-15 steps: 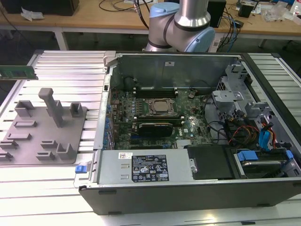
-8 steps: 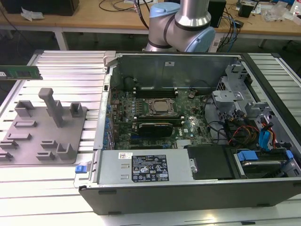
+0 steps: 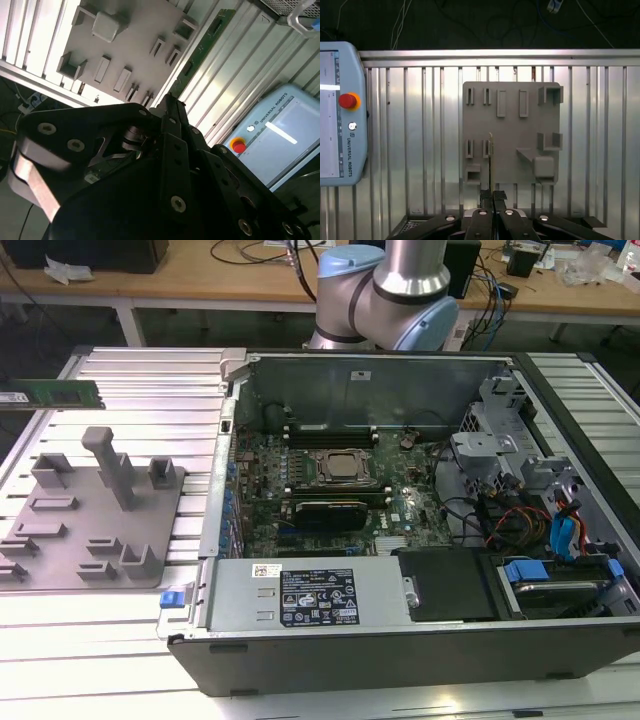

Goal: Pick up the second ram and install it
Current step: 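Pick up the second ram and move it above second insertion slot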

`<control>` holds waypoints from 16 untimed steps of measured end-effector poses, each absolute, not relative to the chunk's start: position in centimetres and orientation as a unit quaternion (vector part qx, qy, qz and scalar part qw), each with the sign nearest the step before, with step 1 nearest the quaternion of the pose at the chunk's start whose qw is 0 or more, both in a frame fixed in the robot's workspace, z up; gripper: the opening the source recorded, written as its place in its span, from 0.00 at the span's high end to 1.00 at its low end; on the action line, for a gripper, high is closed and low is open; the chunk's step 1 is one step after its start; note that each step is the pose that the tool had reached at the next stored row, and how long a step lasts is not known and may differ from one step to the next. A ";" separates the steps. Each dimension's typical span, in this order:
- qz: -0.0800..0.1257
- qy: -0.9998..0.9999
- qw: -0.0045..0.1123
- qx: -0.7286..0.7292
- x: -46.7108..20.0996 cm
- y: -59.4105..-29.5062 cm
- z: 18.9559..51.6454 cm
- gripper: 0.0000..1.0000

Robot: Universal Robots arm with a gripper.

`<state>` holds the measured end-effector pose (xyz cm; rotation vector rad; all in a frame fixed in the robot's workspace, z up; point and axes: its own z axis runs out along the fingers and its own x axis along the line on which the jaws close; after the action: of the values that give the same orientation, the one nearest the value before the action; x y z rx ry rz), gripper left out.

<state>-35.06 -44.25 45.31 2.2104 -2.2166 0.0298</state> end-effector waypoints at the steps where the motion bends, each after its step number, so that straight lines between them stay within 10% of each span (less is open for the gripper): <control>1: 0.010 -0.708 0.005 0.706 -34.9 -44.3 45.3 0.91; 16: 0.010 -0.708 0.005 0.706 -30.5 -44.3 45.3 0.91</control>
<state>-30.46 -44.25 45.30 2.2105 -2.2167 0.0299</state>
